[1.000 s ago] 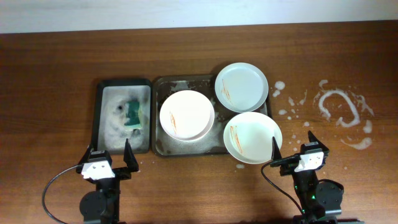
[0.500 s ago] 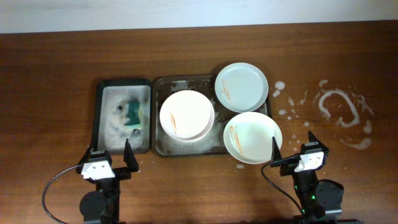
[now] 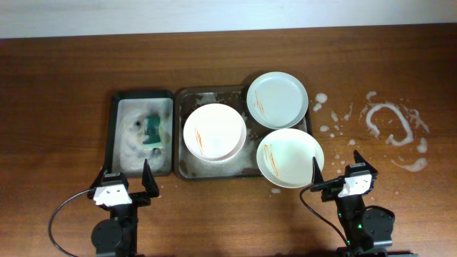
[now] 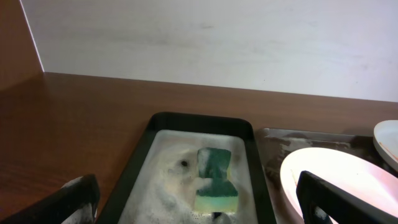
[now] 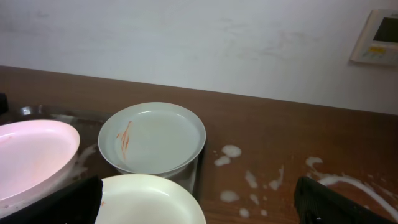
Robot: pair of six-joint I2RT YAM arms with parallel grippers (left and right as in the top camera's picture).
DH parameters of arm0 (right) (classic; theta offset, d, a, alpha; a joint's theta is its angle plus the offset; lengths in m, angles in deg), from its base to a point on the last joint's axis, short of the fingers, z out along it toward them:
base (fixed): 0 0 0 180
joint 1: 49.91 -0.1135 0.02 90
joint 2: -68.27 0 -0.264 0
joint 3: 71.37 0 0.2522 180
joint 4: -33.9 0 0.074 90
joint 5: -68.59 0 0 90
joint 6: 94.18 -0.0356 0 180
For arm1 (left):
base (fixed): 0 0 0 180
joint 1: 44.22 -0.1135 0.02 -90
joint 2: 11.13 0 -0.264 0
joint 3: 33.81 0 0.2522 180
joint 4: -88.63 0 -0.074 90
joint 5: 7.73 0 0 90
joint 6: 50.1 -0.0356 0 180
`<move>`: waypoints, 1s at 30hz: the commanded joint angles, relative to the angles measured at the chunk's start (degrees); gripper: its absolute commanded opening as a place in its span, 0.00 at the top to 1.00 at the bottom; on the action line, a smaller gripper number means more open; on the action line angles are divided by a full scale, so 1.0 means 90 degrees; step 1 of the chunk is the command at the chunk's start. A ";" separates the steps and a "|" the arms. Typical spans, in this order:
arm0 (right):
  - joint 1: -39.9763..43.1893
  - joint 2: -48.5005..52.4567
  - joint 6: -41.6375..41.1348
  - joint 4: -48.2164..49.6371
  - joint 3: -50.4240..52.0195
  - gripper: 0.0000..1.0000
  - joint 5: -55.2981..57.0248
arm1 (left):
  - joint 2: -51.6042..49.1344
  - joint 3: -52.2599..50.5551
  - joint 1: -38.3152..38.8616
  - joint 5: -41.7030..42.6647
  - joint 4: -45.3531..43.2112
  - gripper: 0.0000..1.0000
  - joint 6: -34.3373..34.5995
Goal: Clean dirty plates on tray and stack at the side
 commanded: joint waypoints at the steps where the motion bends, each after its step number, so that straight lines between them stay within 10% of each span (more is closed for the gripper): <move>1: -0.0046 -0.0041 -0.0005 -0.0007 0.0046 0.02 0.0029 | 0.0061 -0.0053 0.0032 0.0070 -0.0017 0.01 -0.0121; 30: -0.0046 -0.0041 -0.0005 -0.0007 0.0046 0.02 0.0029 | 0.0061 -0.0053 0.0032 0.0002 -0.0022 0.01 -0.0121</move>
